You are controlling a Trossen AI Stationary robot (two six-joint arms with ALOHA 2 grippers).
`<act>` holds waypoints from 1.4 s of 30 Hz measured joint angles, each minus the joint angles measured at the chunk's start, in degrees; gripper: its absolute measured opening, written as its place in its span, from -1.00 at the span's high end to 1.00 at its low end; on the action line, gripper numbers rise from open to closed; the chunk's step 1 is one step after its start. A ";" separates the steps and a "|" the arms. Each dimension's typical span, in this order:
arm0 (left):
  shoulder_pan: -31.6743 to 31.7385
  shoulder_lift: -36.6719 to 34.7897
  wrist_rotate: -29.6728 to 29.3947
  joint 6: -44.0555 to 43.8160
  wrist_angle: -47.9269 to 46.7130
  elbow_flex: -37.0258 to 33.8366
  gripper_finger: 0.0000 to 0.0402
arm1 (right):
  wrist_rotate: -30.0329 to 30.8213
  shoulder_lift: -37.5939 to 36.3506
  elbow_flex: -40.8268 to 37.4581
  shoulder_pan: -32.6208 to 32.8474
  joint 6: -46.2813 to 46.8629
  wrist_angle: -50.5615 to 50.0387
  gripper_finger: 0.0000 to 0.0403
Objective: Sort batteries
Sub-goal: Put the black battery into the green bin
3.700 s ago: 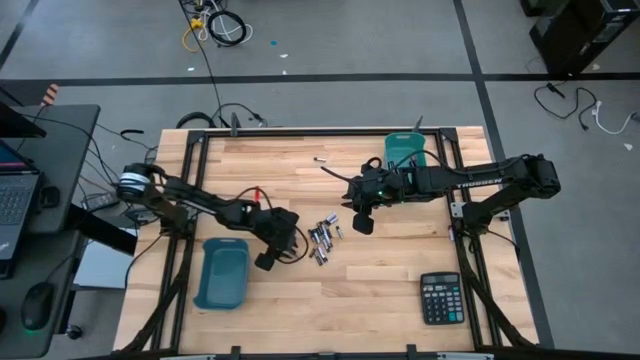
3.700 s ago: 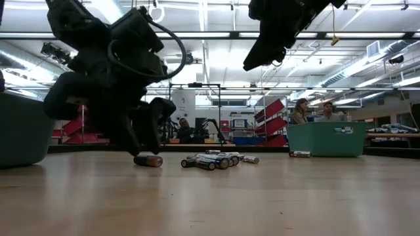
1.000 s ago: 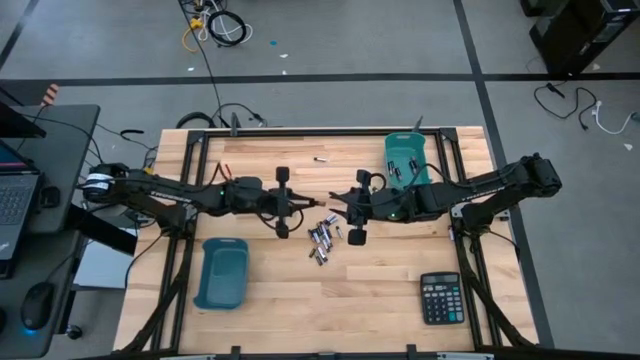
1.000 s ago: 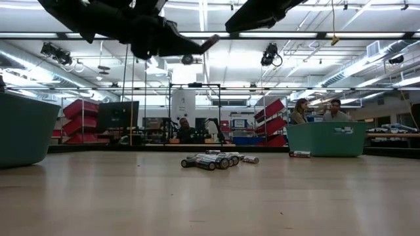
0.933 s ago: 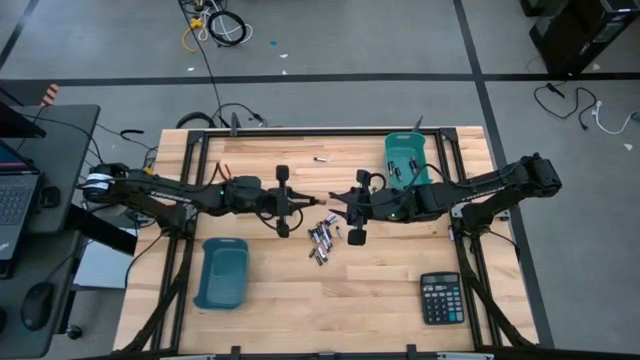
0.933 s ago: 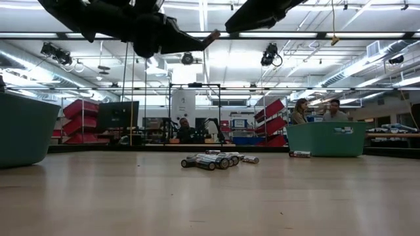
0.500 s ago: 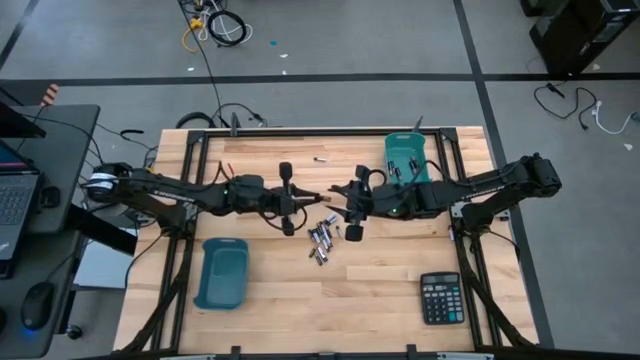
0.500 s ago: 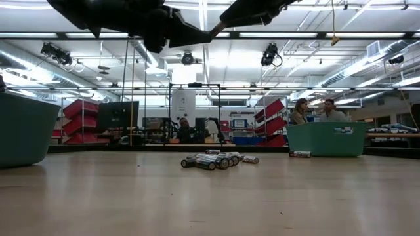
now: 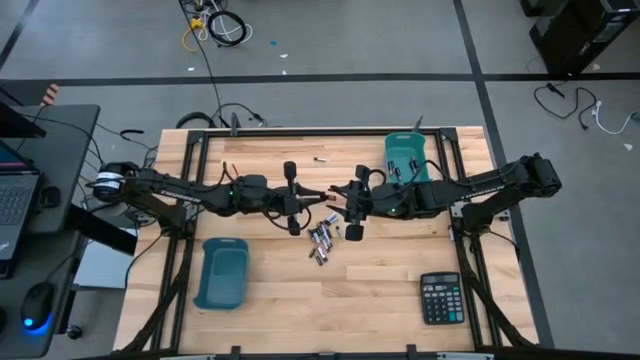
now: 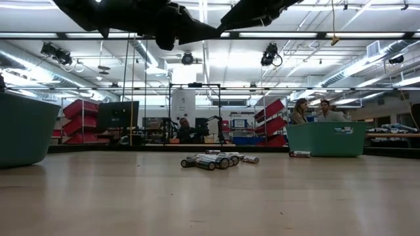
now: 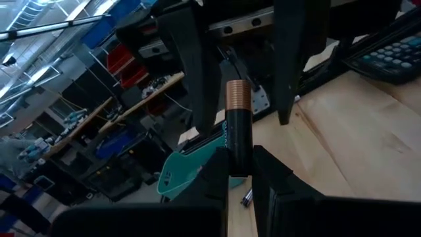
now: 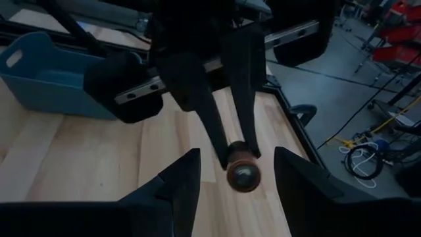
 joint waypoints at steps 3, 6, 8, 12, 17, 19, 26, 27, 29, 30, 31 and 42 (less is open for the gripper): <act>0.00 0.00 0.00 0.00 0.20 0.00 0.88 | 0.59 0.00 0.00 0.00 0.03 0.05 0.13; 0.00 0.00 0.00 0.00 0.39 0.00 0.88 | 0.65 0.00 0.00 0.00 0.04 0.12 0.14; 0.00 0.00 0.00 -0.02 0.24 0.00 0.88 | 0.76 0.00 0.00 0.00 0.05 0.15 0.14; 0.00 0.00 0.00 -0.02 0.10 -0.01 0.88 | 0.79 0.00 0.00 0.00 0.12 0.20 0.17; 0.02 0.00 0.00 -0.04 -1.37 -0.05 0.88 | 0.81 0.00 0.00 -0.20 1.16 0.16 0.28; 0.02 0.00 0.00 -0.04 -1.47 -0.07 0.88 | 0.81 0.00 0.00 -0.30 1.14 0.14 0.35; 0.00 -0.02 -0.17 -0.07 -0.57 -0.07 0.88 | 0.79 0.00 0.01 -0.36 0.98 -0.45 0.66; 0.02 -0.02 -0.13 -0.08 -0.58 -0.07 0.88 | 0.81 0.00 0.02 -0.35 0.96 -0.65 0.70; 0.01 -0.02 -0.24 -0.11 -0.62 -0.09 0.88 | 0.82 0.00 0.01 -0.35 0.87 -0.72 0.78; 0.02 -0.02 -0.24 -0.11 -0.62 -0.09 0.88 | 0.85 0.00 0.02 -0.37 0.58 -0.72 0.80; 0.00 -0.02 -0.24 -0.11 -0.62 -0.09 0.88 | 0.85 0.00 0.02 -0.37 0.19 -0.72 0.80; 0.00 -0.09 -1.35 -3.97 -0.88 -0.09 0.52 | 3.16 0.00 0.04 -0.36 0.74 -1.01 0.80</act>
